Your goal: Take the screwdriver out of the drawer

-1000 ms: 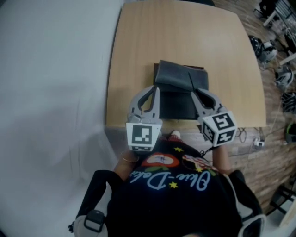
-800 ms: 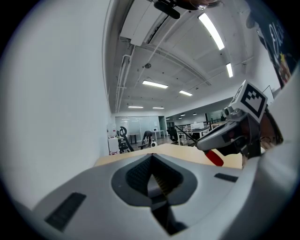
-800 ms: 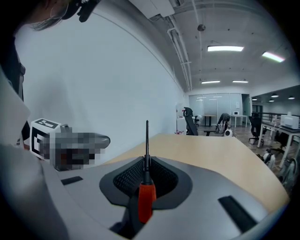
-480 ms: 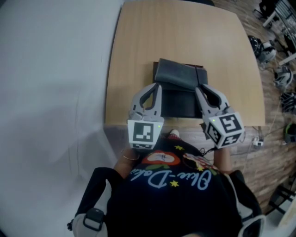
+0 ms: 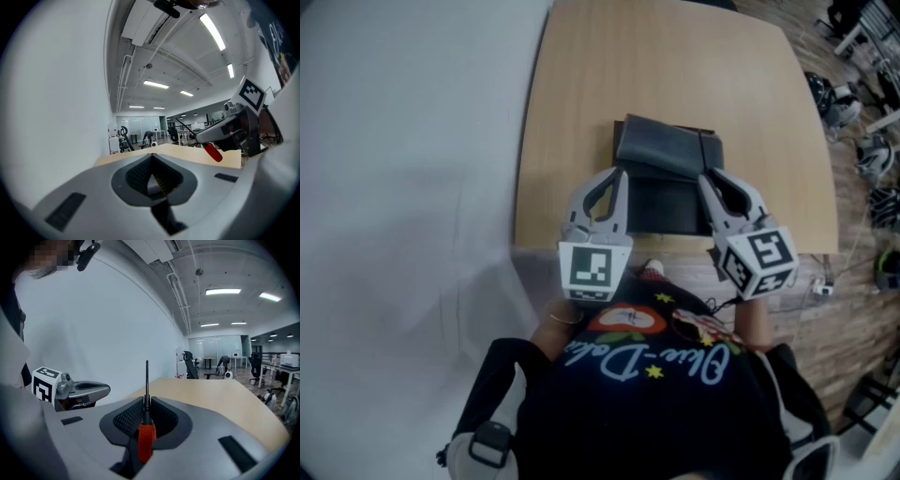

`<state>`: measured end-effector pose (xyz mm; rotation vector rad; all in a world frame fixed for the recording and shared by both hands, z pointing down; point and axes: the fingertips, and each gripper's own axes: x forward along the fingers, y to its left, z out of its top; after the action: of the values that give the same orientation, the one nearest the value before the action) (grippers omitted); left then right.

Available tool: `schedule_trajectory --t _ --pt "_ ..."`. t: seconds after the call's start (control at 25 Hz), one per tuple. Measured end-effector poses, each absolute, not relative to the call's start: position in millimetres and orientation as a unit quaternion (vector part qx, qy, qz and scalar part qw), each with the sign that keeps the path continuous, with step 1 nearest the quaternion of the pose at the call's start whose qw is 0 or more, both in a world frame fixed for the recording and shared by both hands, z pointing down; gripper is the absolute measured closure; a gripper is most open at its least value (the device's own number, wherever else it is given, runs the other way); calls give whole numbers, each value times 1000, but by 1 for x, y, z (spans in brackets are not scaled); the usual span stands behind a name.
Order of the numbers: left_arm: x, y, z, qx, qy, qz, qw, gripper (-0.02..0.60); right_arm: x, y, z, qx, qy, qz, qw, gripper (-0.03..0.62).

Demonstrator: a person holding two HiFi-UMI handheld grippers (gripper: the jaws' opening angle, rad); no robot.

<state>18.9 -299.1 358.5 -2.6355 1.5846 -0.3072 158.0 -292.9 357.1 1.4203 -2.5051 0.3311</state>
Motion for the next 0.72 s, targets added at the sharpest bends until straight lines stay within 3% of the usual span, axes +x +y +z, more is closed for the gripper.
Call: schedule_trajectory --t 0.72 --pt "5 -293 357 -843 529 -96 17 581 148 -293 356 474 -864 109 129 545"
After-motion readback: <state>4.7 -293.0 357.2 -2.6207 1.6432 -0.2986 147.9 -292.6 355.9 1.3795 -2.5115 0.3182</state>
